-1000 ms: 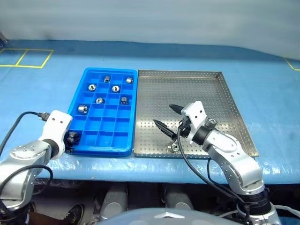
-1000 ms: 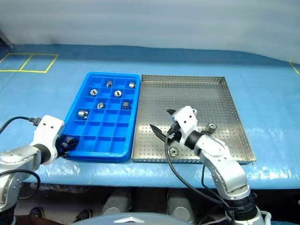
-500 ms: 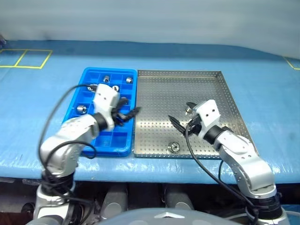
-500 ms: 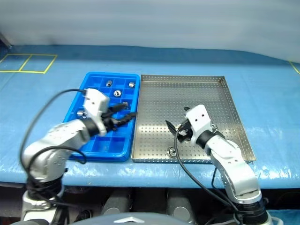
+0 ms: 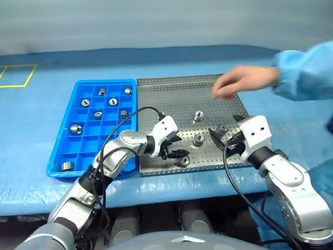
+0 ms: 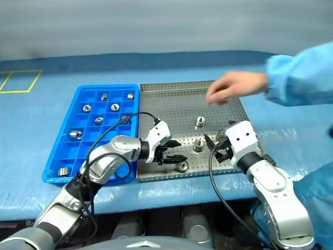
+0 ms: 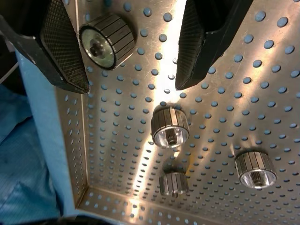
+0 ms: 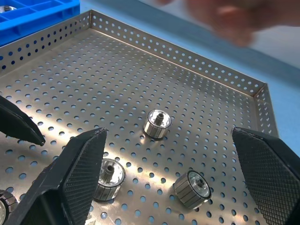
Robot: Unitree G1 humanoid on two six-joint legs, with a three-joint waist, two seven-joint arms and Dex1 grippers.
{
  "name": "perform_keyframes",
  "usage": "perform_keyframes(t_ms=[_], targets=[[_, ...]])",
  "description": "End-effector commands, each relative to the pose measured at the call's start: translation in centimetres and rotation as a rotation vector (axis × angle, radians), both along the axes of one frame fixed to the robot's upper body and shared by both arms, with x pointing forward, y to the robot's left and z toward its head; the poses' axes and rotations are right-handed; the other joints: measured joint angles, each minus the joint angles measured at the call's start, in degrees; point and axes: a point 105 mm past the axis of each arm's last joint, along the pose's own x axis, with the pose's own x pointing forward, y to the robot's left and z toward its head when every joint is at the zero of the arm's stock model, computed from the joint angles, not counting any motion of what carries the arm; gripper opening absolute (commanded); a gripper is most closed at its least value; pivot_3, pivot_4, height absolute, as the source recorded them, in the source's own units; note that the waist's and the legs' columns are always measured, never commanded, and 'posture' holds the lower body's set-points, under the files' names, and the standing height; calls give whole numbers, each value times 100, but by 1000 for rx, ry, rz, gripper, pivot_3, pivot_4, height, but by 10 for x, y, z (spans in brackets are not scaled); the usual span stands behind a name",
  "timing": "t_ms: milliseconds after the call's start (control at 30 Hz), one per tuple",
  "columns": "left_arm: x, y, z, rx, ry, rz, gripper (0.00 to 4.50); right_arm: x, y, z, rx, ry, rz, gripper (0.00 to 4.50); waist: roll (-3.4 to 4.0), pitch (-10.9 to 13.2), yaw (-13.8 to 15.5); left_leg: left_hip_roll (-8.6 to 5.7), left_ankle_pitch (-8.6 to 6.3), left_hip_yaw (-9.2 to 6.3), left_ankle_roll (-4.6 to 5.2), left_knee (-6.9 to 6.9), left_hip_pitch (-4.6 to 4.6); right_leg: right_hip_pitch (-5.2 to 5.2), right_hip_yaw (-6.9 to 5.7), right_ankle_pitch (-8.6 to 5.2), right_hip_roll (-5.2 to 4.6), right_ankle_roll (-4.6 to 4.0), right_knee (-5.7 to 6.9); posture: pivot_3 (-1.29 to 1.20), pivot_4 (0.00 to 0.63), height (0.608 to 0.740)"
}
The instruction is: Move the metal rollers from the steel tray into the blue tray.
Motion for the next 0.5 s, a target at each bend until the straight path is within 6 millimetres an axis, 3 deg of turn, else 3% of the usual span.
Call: perform_keyframes(t_ms=[33,233,500], targets=[[-4,-8,2,-2,-16,-55,3149,-4,-1,12,-9,-55,-22,4500,0,0,-41,0,-1,1,2,-1,0,-1,1,0,0,1,0,-250,150,740],[-21,-11,-7,-5,48,-121,3149,-4,1,11,1,-57,-22,4500,0,0,-144,1,-2,1,3,-2,1,-2,3,0,1,3,1,-253,150,740],[-18,3,-30,137,51,-71,3149,-1,3,11,14,-65,-21,4500,1,-1,-243,1,-2,3,3,-2,4,1,6,1,0,4,1,-235,150,740]])
